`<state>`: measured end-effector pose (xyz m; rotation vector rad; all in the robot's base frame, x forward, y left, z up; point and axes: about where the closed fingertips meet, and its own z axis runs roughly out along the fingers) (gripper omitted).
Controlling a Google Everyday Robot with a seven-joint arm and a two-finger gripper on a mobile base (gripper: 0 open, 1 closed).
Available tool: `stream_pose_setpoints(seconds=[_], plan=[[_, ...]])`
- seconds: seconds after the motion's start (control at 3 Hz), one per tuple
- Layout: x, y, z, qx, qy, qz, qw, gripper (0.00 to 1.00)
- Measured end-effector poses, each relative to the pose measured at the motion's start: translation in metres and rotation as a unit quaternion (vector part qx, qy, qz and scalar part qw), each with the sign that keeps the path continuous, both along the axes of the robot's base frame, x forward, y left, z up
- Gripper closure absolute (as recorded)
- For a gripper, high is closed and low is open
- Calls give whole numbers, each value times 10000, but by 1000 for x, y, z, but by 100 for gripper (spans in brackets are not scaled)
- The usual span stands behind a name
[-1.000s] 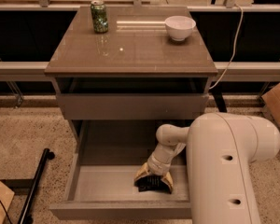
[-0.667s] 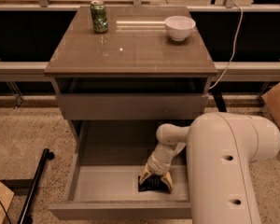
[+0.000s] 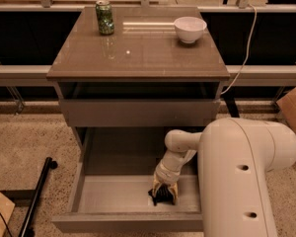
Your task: Pick rxbar blueberry from middle drawer and place on counter
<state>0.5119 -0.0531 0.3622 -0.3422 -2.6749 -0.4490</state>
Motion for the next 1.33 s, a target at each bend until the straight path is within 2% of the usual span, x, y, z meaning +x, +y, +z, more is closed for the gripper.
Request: stream_pose_setpoints(seconds=[0.33,0.67,1.33], plan=[[0,0,0,1,-1,-1,10000,100],[0,-8,10,215,-174,-202,9994,100],[-3,-29,64,531,-873,-514,9934,100]])
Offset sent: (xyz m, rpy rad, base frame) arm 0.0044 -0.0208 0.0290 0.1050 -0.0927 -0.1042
